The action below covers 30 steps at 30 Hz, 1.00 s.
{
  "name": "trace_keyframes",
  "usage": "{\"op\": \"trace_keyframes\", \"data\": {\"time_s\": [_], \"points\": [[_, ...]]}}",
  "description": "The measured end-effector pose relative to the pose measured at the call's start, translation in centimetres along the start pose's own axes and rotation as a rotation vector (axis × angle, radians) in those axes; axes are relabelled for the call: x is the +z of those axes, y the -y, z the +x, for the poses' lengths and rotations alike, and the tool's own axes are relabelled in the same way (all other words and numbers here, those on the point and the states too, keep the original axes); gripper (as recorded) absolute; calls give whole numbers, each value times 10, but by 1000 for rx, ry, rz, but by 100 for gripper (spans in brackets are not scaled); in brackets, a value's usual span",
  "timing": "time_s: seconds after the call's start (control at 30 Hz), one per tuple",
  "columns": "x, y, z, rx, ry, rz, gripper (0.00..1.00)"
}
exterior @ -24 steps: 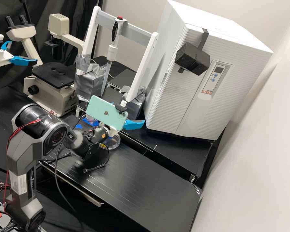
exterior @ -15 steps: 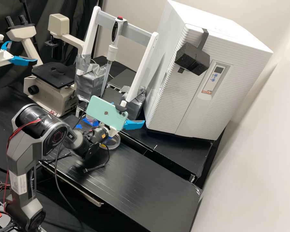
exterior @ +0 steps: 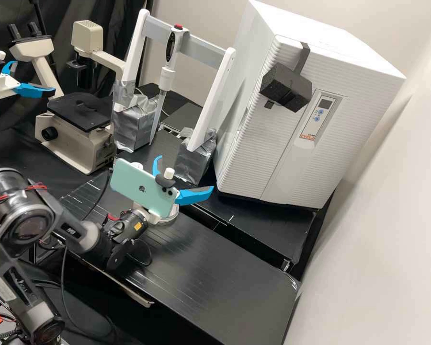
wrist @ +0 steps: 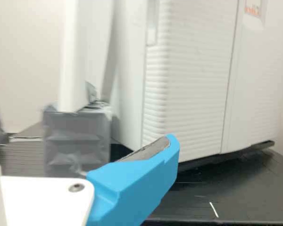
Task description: Open the lid
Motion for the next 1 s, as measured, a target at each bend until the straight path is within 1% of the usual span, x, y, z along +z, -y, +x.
{"op": "trace_keyframes", "data": {"time_s": [0.07,0.2,0.37,0.57,0.7,0.77,0.93,1.0], "points": [[-2,3,-12,-20,-13,-3,100],[-1,11,-32,-68,-6,-20,100],[4,18,-44,-95,29,-16,100],[8,19,-45,-98,52,-11,100],[9,19,-45,-101,55,-9,100],[10,20,-44,-106,61,-9,100],[13,24,-43,-130,77,1,100],[14,26,-43,-140,76,-9,100]]}}
